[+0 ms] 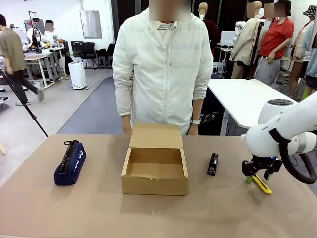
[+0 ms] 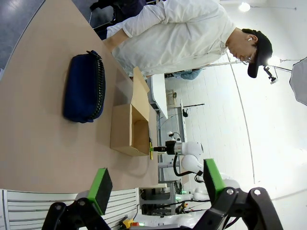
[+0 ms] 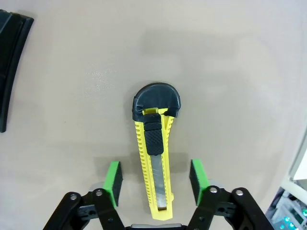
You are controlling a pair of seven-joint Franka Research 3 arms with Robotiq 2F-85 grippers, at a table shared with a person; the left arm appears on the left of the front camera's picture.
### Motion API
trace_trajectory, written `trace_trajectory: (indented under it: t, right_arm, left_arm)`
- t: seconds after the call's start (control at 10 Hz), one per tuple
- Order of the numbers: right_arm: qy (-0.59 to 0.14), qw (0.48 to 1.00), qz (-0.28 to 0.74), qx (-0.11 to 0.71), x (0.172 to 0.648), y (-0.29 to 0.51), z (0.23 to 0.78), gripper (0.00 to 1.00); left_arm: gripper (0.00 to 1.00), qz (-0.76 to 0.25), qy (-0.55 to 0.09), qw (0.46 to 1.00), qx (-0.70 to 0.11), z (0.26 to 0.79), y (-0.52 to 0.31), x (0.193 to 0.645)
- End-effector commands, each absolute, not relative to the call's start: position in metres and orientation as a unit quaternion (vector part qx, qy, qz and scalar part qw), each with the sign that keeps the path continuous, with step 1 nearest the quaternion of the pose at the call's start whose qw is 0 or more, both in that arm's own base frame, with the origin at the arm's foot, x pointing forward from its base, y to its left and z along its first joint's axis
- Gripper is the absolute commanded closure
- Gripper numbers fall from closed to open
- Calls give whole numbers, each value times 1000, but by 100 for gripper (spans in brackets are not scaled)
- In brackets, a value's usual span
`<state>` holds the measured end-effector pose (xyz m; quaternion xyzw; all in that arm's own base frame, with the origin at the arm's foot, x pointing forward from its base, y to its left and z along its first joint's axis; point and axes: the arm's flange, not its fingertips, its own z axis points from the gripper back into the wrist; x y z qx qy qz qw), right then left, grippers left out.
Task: Pack the items into the box.
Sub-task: Pick up the item indicated by the person and place it inside the Mailer Box.
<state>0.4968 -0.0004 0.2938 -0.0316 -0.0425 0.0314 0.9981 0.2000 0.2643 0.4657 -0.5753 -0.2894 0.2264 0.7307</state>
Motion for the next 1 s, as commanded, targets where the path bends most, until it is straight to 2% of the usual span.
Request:
trace_trajectory:
  t: [0.0,0.7,0.9]
  right_arm:
    - [-39,999,9,-23,492,2,296,100]
    - [-35,999,-8,-20,490,-4,296,100]
    - [-49,999,-3,-24,492,-6,315,100]
  left_arm:
    - [0,220,-298,724,-582,467,265,199]
    - [0,220,-298,724,-582,467,265,199]
    - [0,220,-298,724,-582,467,265,199]
